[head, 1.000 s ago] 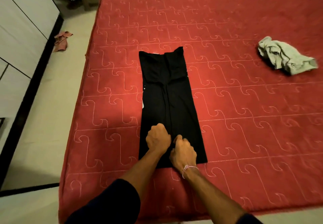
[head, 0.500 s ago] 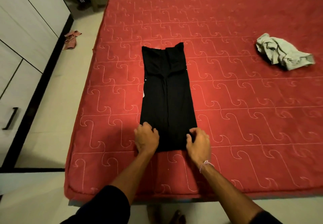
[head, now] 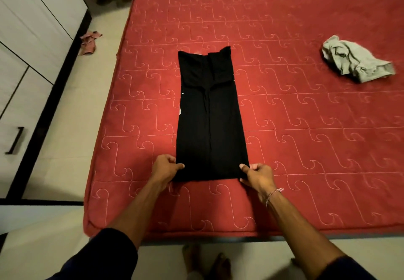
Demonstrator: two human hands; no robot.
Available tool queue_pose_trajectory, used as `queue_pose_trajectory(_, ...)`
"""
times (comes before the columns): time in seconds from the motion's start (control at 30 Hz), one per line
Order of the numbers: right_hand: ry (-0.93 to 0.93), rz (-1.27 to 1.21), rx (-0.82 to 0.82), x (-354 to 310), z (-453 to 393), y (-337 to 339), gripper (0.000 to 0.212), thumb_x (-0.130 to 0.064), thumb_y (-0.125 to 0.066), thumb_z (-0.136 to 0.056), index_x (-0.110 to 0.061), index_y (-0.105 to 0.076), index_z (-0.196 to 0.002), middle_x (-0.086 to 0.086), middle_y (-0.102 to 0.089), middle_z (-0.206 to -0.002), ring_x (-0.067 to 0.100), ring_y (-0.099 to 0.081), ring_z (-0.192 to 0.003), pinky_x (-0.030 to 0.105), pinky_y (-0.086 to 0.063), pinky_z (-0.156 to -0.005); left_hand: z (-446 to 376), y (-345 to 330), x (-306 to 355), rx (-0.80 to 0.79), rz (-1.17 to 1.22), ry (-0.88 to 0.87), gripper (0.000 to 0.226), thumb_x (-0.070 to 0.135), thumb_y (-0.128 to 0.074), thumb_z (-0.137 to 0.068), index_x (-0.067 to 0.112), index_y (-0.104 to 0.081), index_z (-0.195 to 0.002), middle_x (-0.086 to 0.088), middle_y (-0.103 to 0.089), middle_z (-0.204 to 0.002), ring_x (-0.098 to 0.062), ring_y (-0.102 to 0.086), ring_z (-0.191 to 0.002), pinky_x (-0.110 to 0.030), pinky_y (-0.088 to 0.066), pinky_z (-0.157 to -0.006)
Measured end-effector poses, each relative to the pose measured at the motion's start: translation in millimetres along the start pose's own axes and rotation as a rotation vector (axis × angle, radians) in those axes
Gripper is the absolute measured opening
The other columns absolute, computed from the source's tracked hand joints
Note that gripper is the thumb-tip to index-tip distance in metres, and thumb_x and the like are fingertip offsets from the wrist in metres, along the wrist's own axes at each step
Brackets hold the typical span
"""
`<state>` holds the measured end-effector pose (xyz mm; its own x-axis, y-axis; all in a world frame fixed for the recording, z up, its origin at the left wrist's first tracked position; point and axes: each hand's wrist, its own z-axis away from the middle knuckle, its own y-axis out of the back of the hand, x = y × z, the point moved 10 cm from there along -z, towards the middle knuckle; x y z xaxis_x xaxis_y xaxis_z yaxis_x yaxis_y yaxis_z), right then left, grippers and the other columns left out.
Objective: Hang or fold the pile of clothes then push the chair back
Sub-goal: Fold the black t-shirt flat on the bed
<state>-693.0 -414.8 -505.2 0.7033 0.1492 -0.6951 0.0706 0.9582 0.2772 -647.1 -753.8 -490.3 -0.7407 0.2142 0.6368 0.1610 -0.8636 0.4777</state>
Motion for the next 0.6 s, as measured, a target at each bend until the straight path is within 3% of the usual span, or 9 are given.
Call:
queue_pose_trajectory(0.13,-0.001,-0.105,-0.008,-6.2,15.4,6.8,0.026,-0.005,-0.072,-0.09,-0.011,-0.049,-0.081,0.013,-0.066,-0.076,0.024,-0.066,-0.058,0.029,-0.058,-0.054,12.3,-3.4,1.6,-0.106,0.072,-0.017,0.017,0.008,-0.077,-0.085,0.01,-0.059,-0.085,-0.009,-0.069,-0.084,-0.022,-0.068,-0.079,-0.04,-0.059,-0.072)
queue_pose_trajectory(0.23,-0.009,-0.075,0.011,-4.0,25.1,15.9,0.028,-0.003,-0.073,-0.089,-0.012,-0.046,-0.088,0.017,-0.066,-0.085,0.026,-0.067,-0.058,0.041,-0.06,-0.063,28.9,-7.8,-2.9,-0.165,0.134,0.003,0.013,0.007,-0.075,-0.087,0.006,-0.063,-0.092,-0.016,-0.074,-0.096,-0.028,-0.072,-0.088,-0.046,-0.061,-0.08)
queue_pose_trajectory(0.3,-0.01,-0.062,0.038,0.8,37.2,25.7,0.036,-0.001,-0.073,-0.088,-0.014,-0.04,-0.094,0.017,-0.062,-0.093,0.027,-0.066,-0.059,0.046,-0.06,-0.065,44.0,-10.3,-5.4,-0.196,0.166,0.012,0.015,0.004,-0.072,-0.088,0.002,-0.062,-0.1,-0.019,-0.072,-0.103,-0.028,-0.072,-0.09,-0.041,-0.062,-0.074)
queue_pose_trajectory(0.37,0.045,-0.028,0.009,-2.3,47.2,29.6,0.036,0.003,-0.071,-0.089,-0.014,-0.04,-0.097,0.019,-0.06,-0.099,0.029,-0.066,-0.061,0.037,-0.06,-0.053,57.4,-10.3,-6.0,-0.211,0.256,0.031,0.032,0.001,-0.07,-0.089,-0.001,-0.053,-0.117,-0.02,-0.066,-0.112,-0.032,-0.071,-0.094,-0.037,-0.062,-0.064)
queue_pose_trajectory(0.47,0.135,0.026,-0.074,-15.2,54.6,28.4,0.025,0.005,-0.066,-0.092,-0.016,-0.052,-0.097,0.025,-0.065,-0.101,0.025,-0.067,-0.056,0.029,-0.056,-0.045,66.9,-8.0,-0.4,-0.224,0.347,0.004,0.05,-0.002,-0.068,-0.09,0.018,-0.048,-0.131,-0.013,-0.06,-0.113,-0.036,-0.071,-0.093,-0.037,-0.062,-0.058)
queue_pose_trajectory(0.53,0.141,0.027,-0.088,-30.5,58.7,29.1,0.019,0.002,-0.063,-0.095,-0.014,-0.057,-0.103,0.025,-0.067,-0.093,0.019,-0.066,-0.049,0.027,-0.053,-0.042,66.3,-5.3,10.0,-0.239,0.368,-0.033,0.047,-0.003,-0.065,-0.092,0.02,-0.055,-0.131,-0.012,-0.062,-0.115,-0.035,-0.072,-0.09,-0.037,-0.061,-0.059)
queue_pose_trajectory(0.6,0.141,0.026,-0.083,-50.7,58.5,30.1,0.016,-0.001,-0.062,-0.096,-0.013,-0.058,-0.106,0.021,-0.068,-0.084,0.013,-0.063,-0.043,0.022,-0.047,-0.037,62.2,-0.7,22.5,-0.243,0.374,-0.041,0.028,-0.002,-0.062,-0.094,0.009,-0.067,-0.12,-0.017,-0.066,-0.116,-0.032,-0.073,-0.082,-0.033,-0.061,-0.06)
